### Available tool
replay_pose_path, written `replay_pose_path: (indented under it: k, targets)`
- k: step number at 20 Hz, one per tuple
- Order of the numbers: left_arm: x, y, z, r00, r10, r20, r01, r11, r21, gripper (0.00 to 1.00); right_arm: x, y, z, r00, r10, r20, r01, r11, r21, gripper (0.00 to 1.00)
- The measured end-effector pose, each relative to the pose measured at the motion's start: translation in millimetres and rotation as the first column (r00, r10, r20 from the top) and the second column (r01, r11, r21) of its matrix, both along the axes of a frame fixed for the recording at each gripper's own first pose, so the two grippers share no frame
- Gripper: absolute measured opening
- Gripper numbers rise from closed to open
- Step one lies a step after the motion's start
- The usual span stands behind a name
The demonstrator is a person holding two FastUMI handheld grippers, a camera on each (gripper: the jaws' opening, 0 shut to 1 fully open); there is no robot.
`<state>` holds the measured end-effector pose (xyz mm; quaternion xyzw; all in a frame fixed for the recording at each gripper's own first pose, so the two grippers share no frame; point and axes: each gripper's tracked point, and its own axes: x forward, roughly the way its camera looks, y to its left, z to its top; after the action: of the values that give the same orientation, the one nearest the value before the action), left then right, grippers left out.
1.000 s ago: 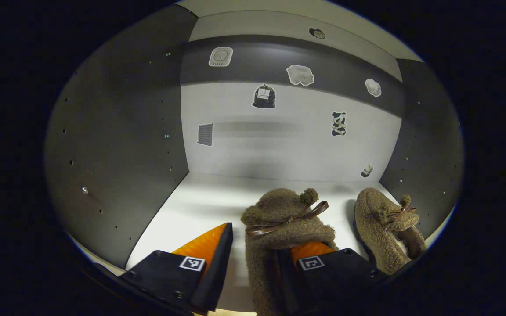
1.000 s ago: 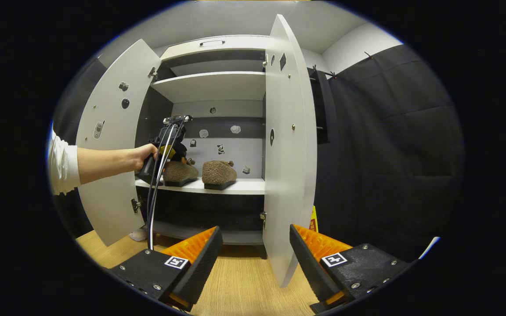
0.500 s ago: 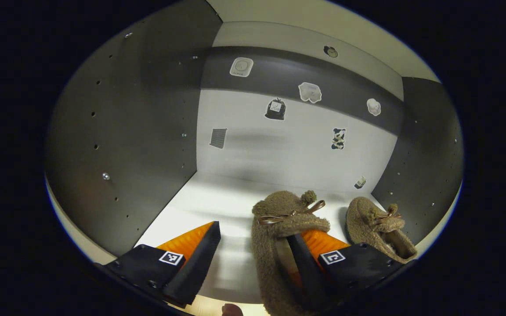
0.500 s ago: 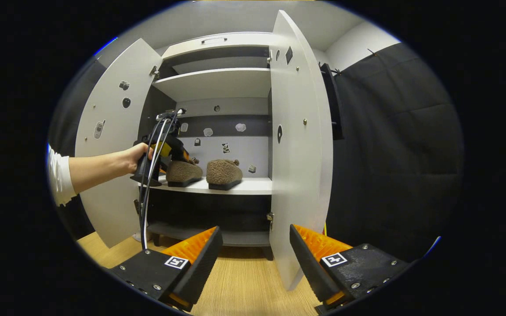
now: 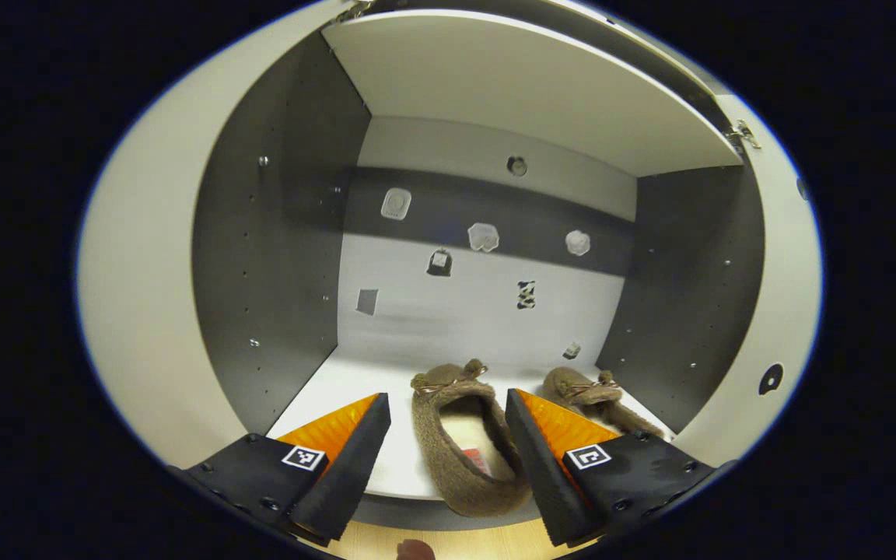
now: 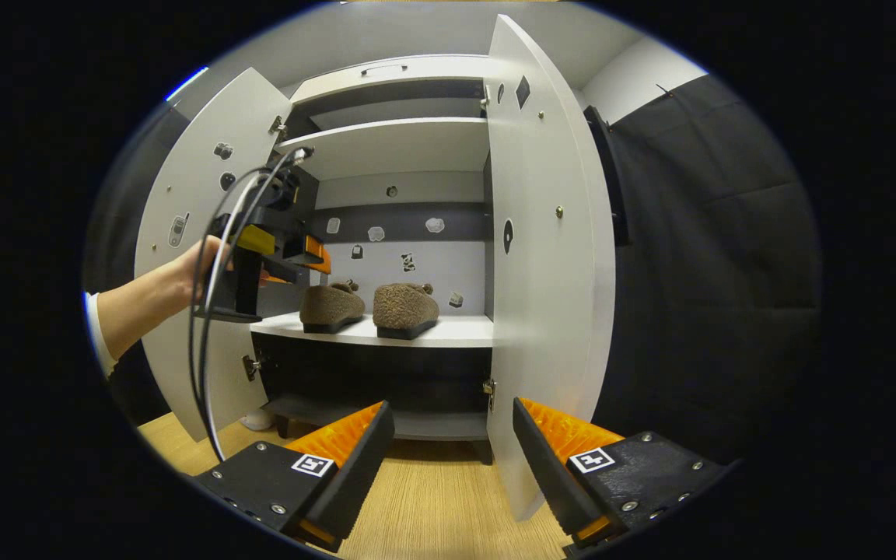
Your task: Grab one shoe with the right hand and put it into the shoe cabinet, grab the other shoe with the left hand and put it into the shoe cabinet; then close the right door with the right hand and the left door with the left hand.
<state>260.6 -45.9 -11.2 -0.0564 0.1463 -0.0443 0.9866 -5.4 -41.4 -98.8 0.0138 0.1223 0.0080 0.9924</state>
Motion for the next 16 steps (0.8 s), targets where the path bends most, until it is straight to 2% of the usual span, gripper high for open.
replay_pose_path:
  k: [3, 7, 8, 11, 15, 16]
  targets:
    - [-33, -10, 24, 0.995, -0.036, 0.098, 0.038, 0.999, -0.017, 0.96, 4, 4, 2, 1.000, 0.010, 0.009, -0.010, 1.000, 0.009, 0.94]
    - [-74, -10, 38, 0.984, -0.043, 0.170, 0.039, 0.999, 0.028, 0.94, 6, 10, 7, 0.999, 0.028, 0.029, -0.028, 0.999, 0.020, 0.94]
    - [-85, -11, 37, 0.983, -0.042, 0.177, 0.038, 0.999, 0.022, 0.97, 7, 12, 8, 0.999, 0.033, 0.034, -0.034, 0.999, 0.020, 0.94]
    - [-119, -6, 33, 0.980, -0.018, 0.200, 0.017, 1.000, 0.010, 0.94, 6, 14, 11, 0.998, 0.040, 0.046, -0.041, 0.999, 0.019, 0.94]
    - [-161, -5, 10, 0.973, -0.016, 0.229, 0.003, 0.998, 0.060, 0.96, 4, 16, 11, 0.998, 0.039, 0.058, -0.041, 0.999, 0.033, 0.94]
    - [-170, -5, 2, 0.974, -0.014, 0.228, -0.002, 0.998, 0.067, 0.94, 4, 16, 12, 0.997, 0.040, 0.060, -0.042, 0.999, 0.033, 0.94]
